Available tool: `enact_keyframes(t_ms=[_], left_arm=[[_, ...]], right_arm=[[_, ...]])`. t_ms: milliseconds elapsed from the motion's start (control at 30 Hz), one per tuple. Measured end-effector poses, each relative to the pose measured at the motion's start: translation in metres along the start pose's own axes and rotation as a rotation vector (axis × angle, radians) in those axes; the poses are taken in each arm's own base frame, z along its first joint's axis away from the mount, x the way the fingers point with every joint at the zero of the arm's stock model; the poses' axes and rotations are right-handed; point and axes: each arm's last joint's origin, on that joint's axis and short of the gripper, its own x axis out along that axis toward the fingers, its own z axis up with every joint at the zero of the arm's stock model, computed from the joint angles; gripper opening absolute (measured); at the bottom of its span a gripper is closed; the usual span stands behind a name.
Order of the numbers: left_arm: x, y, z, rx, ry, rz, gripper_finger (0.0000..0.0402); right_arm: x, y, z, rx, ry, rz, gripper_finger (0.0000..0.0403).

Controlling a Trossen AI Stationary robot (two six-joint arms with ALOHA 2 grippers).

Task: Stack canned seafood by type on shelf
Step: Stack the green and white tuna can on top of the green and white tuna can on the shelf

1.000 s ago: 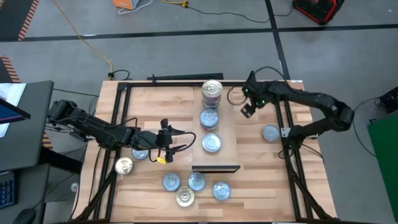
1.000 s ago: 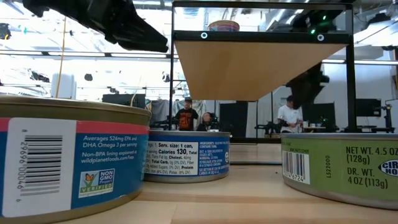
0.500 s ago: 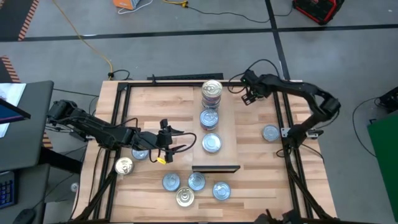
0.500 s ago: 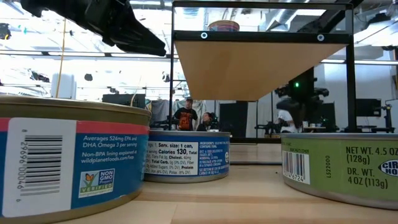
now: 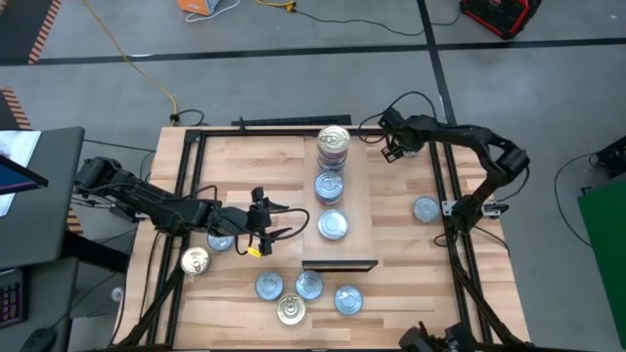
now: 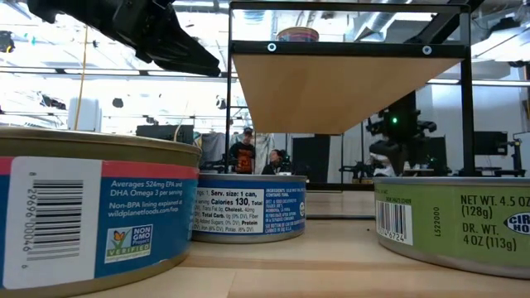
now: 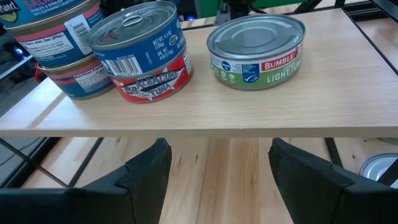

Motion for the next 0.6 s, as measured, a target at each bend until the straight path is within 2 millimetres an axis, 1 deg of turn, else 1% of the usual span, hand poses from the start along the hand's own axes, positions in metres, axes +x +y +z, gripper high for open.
enact_keyframes(t_ms=[100,233,500,600], left_arm=[[0.0,0.0,0.0,-0.001,-0.002,0.0,0.0258],[0.0,0.0,0.0,-0.001,-0.003,0.0,0.0258],[0.0,0.0,0.0,-0.006,-0.004,-0.003,0.0258],[0.0,0.0,0.0,-0.006,-0.004,-0.003,0.0258]], right_arm=[[-0.004,-0.007,0.002,0.015,-0.03,-0.046,0.029],[-0.001,-0.012,0.002,0.023,-0.019,-0.085,0.029],[0.019,-0.005,0.0,-0.011,0.062,-0.087,0.029],[0.023,-0.003,-0.001,-0.036,0.085,-0.092,0.029]])
